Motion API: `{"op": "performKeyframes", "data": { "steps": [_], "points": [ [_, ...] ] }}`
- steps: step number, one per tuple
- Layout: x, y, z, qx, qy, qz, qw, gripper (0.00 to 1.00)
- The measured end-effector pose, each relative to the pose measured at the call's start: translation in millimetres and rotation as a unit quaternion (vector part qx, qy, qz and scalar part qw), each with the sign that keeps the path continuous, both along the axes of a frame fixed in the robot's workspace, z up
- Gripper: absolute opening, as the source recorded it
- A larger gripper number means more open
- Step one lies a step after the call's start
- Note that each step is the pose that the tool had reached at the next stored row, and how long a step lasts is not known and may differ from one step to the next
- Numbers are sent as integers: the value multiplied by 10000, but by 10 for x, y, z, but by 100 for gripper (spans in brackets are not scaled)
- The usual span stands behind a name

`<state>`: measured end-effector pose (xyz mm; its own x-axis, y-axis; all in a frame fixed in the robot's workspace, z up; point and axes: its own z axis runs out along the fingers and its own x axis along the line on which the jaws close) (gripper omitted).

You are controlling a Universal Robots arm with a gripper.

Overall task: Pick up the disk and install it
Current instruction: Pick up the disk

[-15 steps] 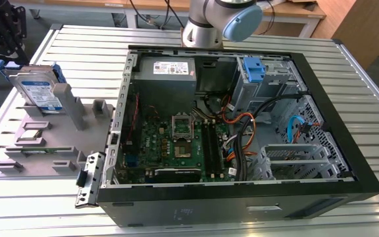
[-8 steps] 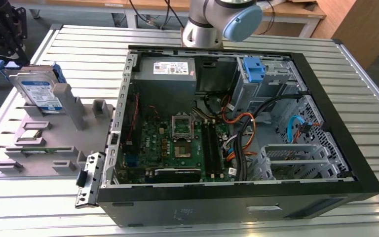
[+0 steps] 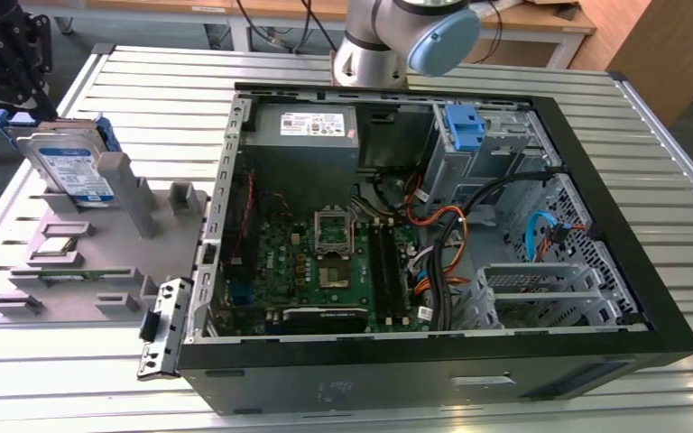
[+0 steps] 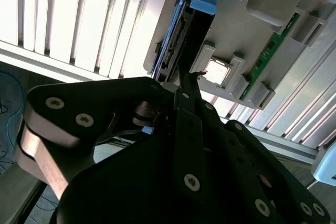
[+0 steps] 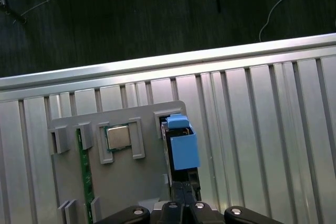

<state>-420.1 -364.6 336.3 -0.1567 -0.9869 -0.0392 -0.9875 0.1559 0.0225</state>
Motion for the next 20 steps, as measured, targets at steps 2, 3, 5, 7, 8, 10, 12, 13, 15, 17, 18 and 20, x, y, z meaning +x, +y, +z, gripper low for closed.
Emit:
{"op": "performKeyframes", "data": {
  "steps": [2,3,5,7,8,10,12,13,15,17,18,20],
  "points": [
    [0,0,0,0,0,0,10000,11],
    [0,0,-1,0,0,0,10000,11],
    [0,0,-1,0,-1,0,10000,11],
    [0,0,-1,0,-1,0,10000,11],
    [0,0,-2,0,-1,0,10000,11],
    [0,0,-1,0,0,0,10000,11],
    [0,0,-2,0,-1,0,10000,17],
    [0,0,-2,0,-1,0,10000,24],
    [0,0,-2,0,-1,0,10000,29],
    [0,0,-2,0,-1,0,10000,35],
    [0,0,-2,0,-1,0,10000,41],
    [0,0,-2,0,-1,0,10000,47]
  ]
}}
